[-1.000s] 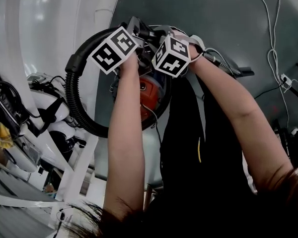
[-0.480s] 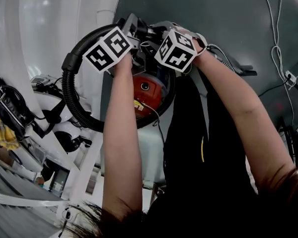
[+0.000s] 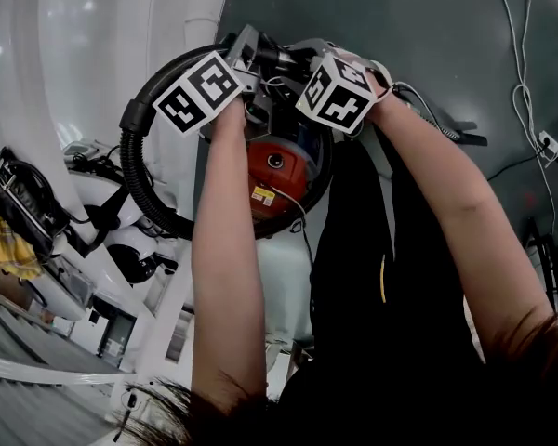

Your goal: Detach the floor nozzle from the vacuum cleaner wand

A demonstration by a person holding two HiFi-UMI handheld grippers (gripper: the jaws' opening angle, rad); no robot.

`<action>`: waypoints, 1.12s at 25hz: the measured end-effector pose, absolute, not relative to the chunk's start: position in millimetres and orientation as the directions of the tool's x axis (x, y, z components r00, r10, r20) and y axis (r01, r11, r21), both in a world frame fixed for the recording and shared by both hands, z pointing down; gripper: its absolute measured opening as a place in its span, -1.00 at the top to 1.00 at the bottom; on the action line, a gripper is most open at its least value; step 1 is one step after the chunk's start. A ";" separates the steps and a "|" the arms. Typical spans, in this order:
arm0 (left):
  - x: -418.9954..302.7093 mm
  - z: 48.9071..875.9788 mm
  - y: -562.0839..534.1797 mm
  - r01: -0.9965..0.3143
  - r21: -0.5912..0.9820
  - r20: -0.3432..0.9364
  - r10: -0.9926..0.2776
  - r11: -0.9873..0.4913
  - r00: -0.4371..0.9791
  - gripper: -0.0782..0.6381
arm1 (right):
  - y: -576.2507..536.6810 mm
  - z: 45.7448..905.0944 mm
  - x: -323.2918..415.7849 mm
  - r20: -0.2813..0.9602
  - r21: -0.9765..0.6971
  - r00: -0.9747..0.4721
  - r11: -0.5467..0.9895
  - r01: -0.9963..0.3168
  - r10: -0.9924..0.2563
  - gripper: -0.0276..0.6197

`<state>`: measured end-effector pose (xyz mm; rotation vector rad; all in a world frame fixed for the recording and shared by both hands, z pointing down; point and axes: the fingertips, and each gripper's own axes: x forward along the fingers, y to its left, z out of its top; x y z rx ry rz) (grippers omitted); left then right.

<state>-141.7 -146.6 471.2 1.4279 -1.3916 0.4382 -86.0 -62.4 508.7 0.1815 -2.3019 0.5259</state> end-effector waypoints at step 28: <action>-148.1 462.8 -140.1 -0.846 0.416 0.839 -0.500 0.334 0.215 0.36 | -51.4 512.0 -76.4 0.753 -0.282 -0.657 0.911 -0.302 0.015 0.41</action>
